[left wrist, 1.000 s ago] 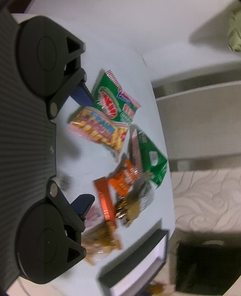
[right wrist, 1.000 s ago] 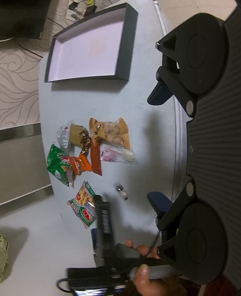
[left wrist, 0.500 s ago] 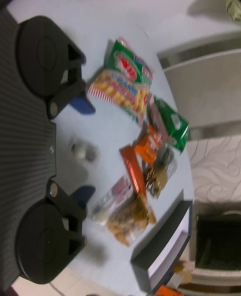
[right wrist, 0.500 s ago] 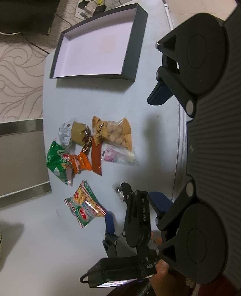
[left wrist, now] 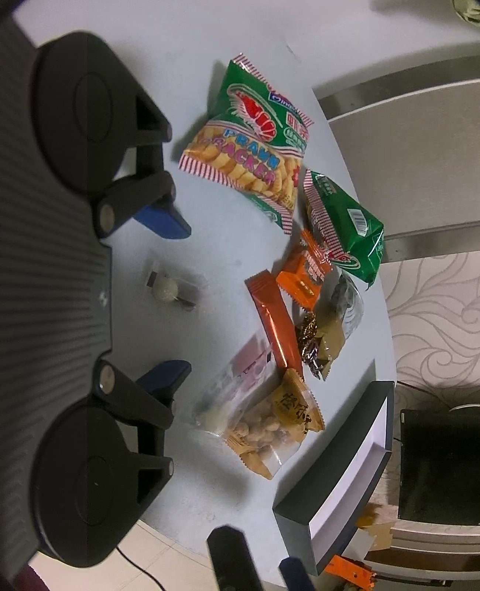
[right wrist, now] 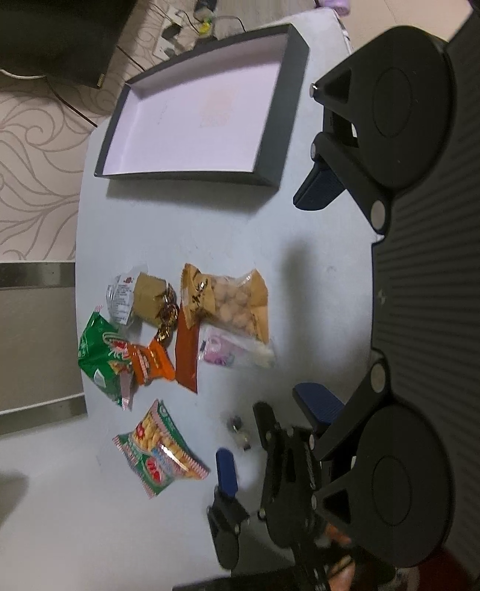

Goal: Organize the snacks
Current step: 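Grasp the small clear white-ball packet with left tool while right tool grasps the pink-label packet, then carry the left packet into the black box and open while right tool drops its packet there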

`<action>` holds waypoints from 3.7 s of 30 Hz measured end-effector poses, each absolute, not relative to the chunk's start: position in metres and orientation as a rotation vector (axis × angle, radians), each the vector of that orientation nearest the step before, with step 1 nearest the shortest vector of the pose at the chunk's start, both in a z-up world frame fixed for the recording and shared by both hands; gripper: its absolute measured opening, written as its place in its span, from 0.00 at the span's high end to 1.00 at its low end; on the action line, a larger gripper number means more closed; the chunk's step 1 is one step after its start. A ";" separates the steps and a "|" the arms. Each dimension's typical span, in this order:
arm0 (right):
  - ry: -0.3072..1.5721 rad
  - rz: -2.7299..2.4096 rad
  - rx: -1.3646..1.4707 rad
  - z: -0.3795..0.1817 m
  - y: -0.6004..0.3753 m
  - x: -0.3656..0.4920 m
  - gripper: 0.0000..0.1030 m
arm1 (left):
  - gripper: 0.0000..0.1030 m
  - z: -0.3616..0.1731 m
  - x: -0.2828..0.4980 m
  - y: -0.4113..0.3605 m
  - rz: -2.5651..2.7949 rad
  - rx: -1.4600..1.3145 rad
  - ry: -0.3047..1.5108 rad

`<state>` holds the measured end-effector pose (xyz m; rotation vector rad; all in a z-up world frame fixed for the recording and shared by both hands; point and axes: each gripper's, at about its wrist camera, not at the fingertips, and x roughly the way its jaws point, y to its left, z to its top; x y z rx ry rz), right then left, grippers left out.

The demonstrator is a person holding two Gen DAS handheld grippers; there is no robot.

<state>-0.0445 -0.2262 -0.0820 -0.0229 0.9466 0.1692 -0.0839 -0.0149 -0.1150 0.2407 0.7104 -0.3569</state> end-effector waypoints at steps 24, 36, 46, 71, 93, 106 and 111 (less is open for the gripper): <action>0.812 0.337 0.017 -0.090 -0.205 -0.039 0.28 | 0.27 -0.118 -0.087 -0.003 -0.436 0.254 0.693; 0.891 0.376 -0.111 -0.120 -0.172 -0.014 0.61 | 0.53 -0.115 -0.079 0.001 -0.501 0.248 0.706; 0.903 0.358 -0.193 -0.128 -0.158 -0.003 0.64 | 0.53 -0.114 -0.077 0.006 -0.515 0.241 0.713; 0.909 0.351 -0.101 -0.112 -0.161 -0.004 0.69 | 0.79 -0.103 -0.070 0.016 -0.472 0.226 0.689; 0.822 0.140 0.064 -0.051 -0.207 0.000 0.69 | 0.78 -0.049 -0.014 -0.031 -0.617 0.275 0.579; 0.786 -0.057 0.023 -0.044 -0.360 0.016 0.69 | 0.78 -0.033 0.036 -0.208 -0.721 0.246 0.524; 0.828 -0.062 -0.006 -0.057 -0.402 0.021 0.69 | 0.78 -0.051 0.047 -0.256 -0.714 0.263 0.551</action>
